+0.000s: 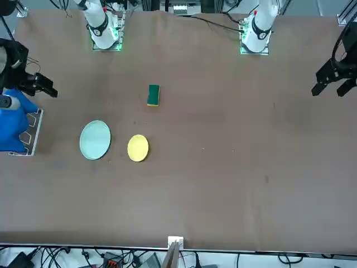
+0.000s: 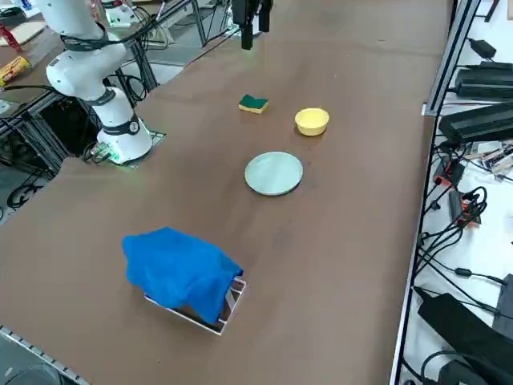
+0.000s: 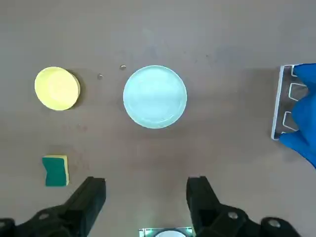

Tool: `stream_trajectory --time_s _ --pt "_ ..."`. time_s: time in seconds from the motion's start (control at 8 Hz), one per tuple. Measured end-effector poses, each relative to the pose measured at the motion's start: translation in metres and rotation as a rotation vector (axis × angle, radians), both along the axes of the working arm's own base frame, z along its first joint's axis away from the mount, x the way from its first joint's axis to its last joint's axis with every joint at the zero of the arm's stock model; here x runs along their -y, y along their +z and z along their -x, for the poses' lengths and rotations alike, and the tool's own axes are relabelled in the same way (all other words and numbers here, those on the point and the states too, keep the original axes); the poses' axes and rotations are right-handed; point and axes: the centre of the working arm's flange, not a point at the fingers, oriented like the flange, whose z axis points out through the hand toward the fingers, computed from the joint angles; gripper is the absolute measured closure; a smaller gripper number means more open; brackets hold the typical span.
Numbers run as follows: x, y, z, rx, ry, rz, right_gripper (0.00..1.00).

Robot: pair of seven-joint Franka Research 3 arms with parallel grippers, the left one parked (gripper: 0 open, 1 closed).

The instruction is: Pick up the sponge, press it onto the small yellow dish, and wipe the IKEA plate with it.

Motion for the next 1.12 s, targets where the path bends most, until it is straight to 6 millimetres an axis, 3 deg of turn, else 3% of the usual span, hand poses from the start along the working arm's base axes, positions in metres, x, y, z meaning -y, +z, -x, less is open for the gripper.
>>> stream_trajectory --time_s 0.38,0.62,0.75,1.12 --pt "-0.012 -0.05 -0.001 -0.141 0.023 0.003 0.0" --pt "-0.044 -0.086 0.001 -0.119 0.044 0.012 0.0" --pt "-0.072 -0.106 0.012 -0.078 0.015 0.028 0.0" --pt "-0.182 -0.175 0.076 0.04 -0.038 0.053 0.0"
